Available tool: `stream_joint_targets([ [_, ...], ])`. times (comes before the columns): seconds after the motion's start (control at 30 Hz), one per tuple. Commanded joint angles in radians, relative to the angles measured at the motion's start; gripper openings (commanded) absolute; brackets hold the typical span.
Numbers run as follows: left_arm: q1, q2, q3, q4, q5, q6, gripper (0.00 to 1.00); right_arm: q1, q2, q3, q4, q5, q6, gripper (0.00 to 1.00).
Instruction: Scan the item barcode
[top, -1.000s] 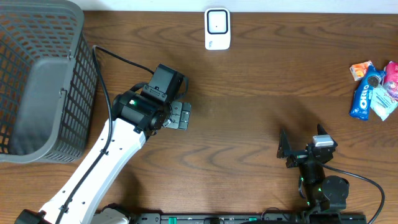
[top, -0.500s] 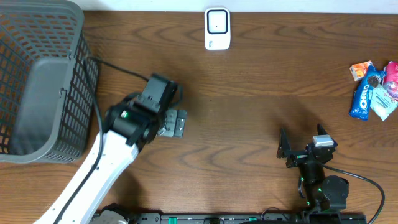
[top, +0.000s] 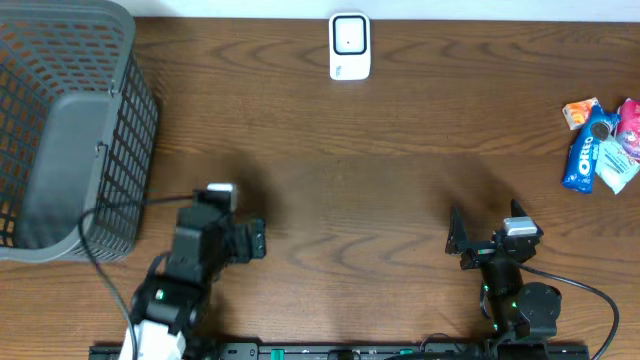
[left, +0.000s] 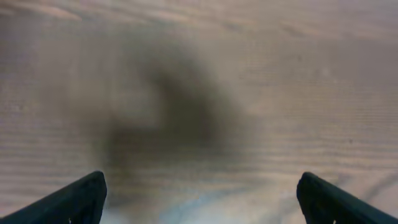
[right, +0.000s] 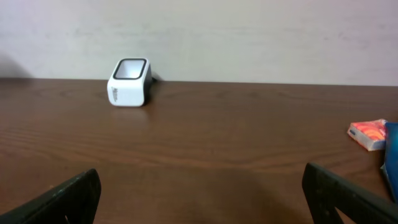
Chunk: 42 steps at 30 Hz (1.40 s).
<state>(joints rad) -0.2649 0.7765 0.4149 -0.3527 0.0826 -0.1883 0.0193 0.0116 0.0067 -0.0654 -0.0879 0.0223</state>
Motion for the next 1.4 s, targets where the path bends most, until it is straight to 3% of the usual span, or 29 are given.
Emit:
stream_joint_targets([
  [0.0,0.057,-0.188,-0.157,0.116,0.098,0.039,0.98,0.009,-0.007,-0.001,-0.005,0.008,0.014,0.99],
  [0.13,0.058,-0.449,-0.281,0.155,0.109,0.038,0.98,0.009,-0.007,-0.001,-0.005,0.007,0.014,0.99],
  [0.53,0.103,-0.745,-0.367,0.202,0.109,0.058,0.98,0.009,-0.006,-0.001,-0.005,0.008,0.014,0.99],
  [0.83,0.168,-0.775,-0.411,0.377,0.109,0.110,0.98,0.009,-0.007,-0.001,-0.005,0.008,0.014,0.99],
  [1.13,0.304,-0.776,-0.411,0.297,0.120,0.118,0.98,0.009,-0.006,-0.001,-0.005,0.008,0.014,0.99],
  [1.37,0.314,-0.776,-0.411,0.294,0.119,0.246,0.98,0.009,-0.007,-0.001,-0.005,0.008,0.014,0.99],
])
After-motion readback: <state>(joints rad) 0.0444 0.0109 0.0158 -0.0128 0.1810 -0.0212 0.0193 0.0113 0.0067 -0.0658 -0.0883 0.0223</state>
